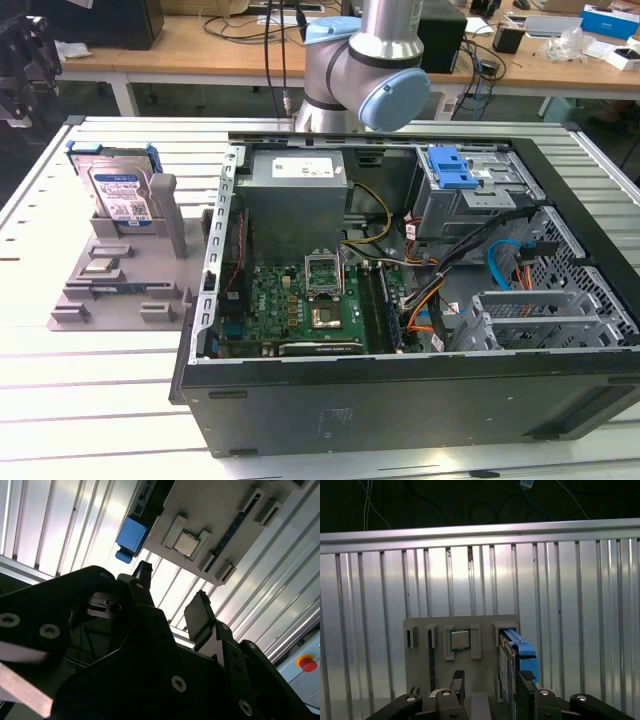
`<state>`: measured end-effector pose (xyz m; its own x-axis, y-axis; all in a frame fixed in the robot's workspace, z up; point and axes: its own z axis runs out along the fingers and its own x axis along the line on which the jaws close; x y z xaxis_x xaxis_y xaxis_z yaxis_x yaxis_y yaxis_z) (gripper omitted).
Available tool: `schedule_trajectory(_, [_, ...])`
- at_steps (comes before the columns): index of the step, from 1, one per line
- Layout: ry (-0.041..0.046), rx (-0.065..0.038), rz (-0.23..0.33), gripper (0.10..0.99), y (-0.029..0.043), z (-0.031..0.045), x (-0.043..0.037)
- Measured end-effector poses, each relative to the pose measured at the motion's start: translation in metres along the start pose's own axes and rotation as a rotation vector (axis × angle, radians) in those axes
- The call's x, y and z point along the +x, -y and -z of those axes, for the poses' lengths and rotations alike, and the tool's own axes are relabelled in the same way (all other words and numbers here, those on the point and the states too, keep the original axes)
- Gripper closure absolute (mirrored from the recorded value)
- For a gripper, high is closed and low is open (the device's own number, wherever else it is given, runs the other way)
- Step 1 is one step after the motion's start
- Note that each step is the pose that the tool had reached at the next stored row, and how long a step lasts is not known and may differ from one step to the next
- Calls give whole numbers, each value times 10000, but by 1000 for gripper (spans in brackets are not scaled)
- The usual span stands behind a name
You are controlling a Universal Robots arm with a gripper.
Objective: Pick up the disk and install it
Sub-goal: 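Pick up the disk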
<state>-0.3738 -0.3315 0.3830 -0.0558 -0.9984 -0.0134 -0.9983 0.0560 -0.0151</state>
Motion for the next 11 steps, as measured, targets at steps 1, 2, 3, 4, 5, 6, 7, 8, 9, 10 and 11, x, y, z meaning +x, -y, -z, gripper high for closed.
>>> schedule_trajectory(1, [0,1,0,545,1,-1,-4])
schedule_trajectory(2, [-1,0,0,545,3,0,-11])
schedule_trajectory(3, [-4,0,-1,545,7,0,-24])
schedule_trajectory(4, [-8,0,-1,545,11,-1,-40])
schedule_trajectory(5, [-19,2,-3,545,18,-2,-68])
schedule_trajectory(6, [-26,2,-3,545,23,-2,-84])
schedule_trajectory(7, [-35,2,-3,545,28,-2,-102])
schedule_trajectory(8, [-40,2,-4,545,33,-2,-117])
schedule_trajectory(9, [-44,2,-3,545,37,-2,-126])
schedule_trajectory(10, [-51,2,-3,545,44,-2,-140])
schedule_trajectory(11, [-57,3,-3,545,52,-3,-156])
